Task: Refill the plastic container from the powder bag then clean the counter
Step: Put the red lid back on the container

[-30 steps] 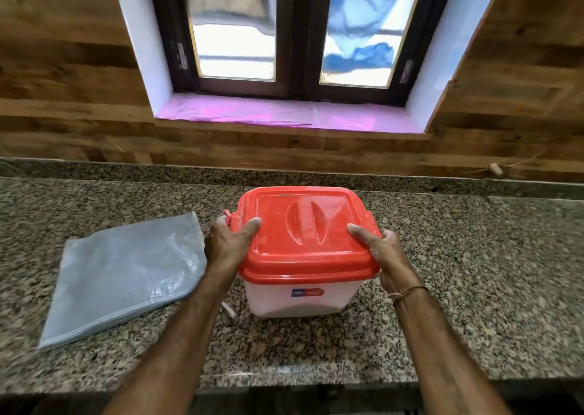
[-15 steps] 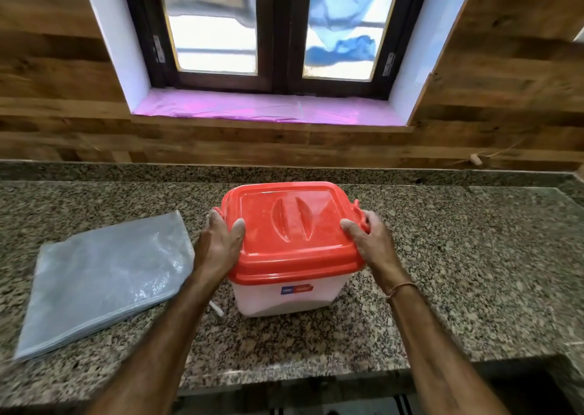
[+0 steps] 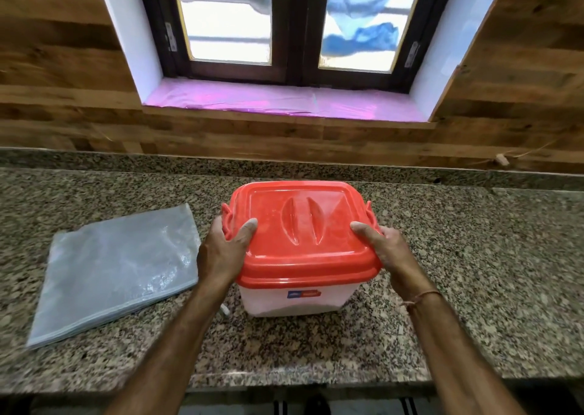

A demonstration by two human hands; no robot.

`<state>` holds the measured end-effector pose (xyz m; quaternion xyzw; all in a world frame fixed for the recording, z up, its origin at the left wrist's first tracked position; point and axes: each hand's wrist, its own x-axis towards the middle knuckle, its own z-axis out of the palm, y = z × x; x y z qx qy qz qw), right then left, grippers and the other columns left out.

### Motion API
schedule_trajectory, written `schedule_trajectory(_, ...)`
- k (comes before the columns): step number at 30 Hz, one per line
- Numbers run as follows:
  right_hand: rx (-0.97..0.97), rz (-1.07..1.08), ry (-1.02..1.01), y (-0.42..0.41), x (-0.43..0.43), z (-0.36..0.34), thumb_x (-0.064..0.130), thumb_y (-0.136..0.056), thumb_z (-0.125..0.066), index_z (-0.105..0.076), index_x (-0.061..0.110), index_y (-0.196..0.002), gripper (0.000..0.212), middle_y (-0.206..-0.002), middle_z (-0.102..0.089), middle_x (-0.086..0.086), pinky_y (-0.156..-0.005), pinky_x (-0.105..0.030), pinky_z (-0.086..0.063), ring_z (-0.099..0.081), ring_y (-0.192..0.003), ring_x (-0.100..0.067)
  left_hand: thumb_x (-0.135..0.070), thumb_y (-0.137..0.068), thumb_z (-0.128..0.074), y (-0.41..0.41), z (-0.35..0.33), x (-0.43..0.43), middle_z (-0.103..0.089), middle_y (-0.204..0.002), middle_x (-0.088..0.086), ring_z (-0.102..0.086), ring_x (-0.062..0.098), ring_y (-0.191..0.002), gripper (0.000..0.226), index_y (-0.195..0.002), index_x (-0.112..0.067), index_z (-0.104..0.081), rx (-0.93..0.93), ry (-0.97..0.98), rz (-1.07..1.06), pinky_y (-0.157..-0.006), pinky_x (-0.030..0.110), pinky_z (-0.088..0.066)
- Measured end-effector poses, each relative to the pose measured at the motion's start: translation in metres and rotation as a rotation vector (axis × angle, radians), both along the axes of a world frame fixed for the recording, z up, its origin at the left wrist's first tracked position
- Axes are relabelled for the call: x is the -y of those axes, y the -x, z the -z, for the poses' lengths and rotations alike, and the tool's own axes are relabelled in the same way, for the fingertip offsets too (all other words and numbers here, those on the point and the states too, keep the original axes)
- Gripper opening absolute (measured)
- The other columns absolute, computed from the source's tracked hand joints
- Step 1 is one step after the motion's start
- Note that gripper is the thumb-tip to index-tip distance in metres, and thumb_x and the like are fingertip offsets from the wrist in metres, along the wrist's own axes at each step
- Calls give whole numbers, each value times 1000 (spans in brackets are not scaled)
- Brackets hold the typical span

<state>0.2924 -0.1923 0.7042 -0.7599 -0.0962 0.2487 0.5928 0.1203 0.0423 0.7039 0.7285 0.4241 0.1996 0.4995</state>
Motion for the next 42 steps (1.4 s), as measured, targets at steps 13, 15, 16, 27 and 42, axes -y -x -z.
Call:
schedule_trajectory(13,-2,92,-45,-131,-60,-6,41,-81,-85,-74,2,-101,45,-85,-81,-12,-55,-28,-58,-79,-68,-23,-48,-85,-78,-126,-28,-61,-74,-93,-1,-74,23,-86,28,-101,-28,-67,54,-21,-46,-77,40,-62)
schedule_trajectory(15,25,109,-28,-164,-77,-8,39,-83,-83,-76,1,-96,40,-81,-80,-12,-56,-28,-58,-77,-64,-21,-58,-78,-76,-162,-29,-78,-75,-92,1,-73,26,-86,43,-97,-20,-69,41,-47,-52,-78,44,-62)
schedule_trajectory(16,25,110,-14,-179,-85,-9,39,-84,-82,-77,1,-95,40,-78,-80,-10,-56,-28,-58,-76,-62,-19,-61,-76,-73,-180,-28,-86,-75,-94,3,-73,27,-88,50,-102,-18,-70,38,-53,-51,-79,45,-62)
schedule_trajectory(27,67,203,102,-269,-143,31,78,-65,-68,-78,8,-100,79,-90,-78,-10,-65,-35,-59,-75,-79,-28,-61,-89,-65,-274,13,-138,-74,-114,7,-71,27,-99,59,-129,-17,-64,4,-84,-50,-83,38,-59)
schedule_trajectory(42,-134,577,-288,-121,-126,74,54,-103,-38,-52,24,-128,41,-115,-64,-3,-75,-31,-51,-62,-99,-19,-83,-88,-37,-135,44,-110,-20,-170,11,-26,32,-154,97,-164,-28,-13,-191,-66,36,-120,59,-29)
